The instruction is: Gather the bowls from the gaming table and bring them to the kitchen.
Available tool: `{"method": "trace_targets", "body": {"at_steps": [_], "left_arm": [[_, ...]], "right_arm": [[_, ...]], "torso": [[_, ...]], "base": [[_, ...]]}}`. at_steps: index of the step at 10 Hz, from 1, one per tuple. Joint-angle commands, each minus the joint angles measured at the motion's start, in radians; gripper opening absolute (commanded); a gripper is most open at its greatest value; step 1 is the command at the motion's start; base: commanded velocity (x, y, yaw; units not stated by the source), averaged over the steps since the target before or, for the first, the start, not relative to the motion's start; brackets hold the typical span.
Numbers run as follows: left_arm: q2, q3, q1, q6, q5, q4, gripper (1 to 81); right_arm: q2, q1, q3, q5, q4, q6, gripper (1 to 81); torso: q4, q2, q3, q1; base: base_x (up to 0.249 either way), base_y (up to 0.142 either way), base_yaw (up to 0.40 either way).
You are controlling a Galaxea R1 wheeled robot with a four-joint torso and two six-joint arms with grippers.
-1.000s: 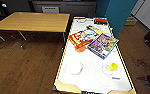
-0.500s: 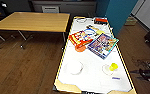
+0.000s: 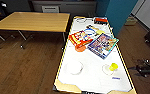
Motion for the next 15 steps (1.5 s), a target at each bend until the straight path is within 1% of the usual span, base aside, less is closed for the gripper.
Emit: {"method": "trace_targets", "body": {"at_steps": [1,3,5,8,9,11,12,15], "left_arm": [[0.005,0.005,0.009,0.007,0.086,-0.006,81.1],[0.005,0.005,0.009,0.007,0.086,-0.006,81.1],[0.0,0.005,0.009,0.007,0.086,-0.006,81.1],[0.0,0.002,0.009,0.003,0.086,-0.006,81.1],[0.0,0.002,0.009,0.003,0.086,-0.006,81.1],[0.002,0.002,0.009,0.005,0.086,-0.006,81.1],[0.003,0.002,0.009,0.005,0.086,-0.006,81.1],[0.002,0.002,0.009,0.005,0.086,-0.006,81.1]], "right_arm": [[-0.022,0.144,-0.057,-0.065,0.022,0.02,81.1],[0.015,0.149,-0.089,-0.065,0.027,0.026,81.1],[0.062,0.149,-0.12,-0.065,0.016,0.066,81.1],[0.114,0.149,-0.158,-0.064,0.018,0.069,81.1],[0.128,0.149,-0.186,-0.064,0.016,0.082,81.1],[0.136,0.15,-0.224,-0.065,0.014,0.147,81.1],[0.142,0.152,-0.238,-0.065,0.014,0.158,81.1],[0.179,0.153,-0.259,-0.072,0.018,0.161,81.1]], "torso": [[0.0,0.0,0.0,0.0],[0.0,0.0,0.0,0.0],[0.0,0.0,0.0,0.0],[0.0,0.0,0.0,0.0],[0.0,0.0,0.0,0.0],[0.0,0.0,0.0,0.0],[0.0,0.0,0.0,0.0],[0.0,0.001,0.0,0.0]], "base": [[0.0,0.0,0.0],[0.0,0.0,0.0],[0.0,0.0,0.0],[0.0,0.0,0.0],[0.0,0.0,0.0],[0.0,0.0,0.0],[0.0,0.0,0.0],[0.0,0.0,0.0]]}}
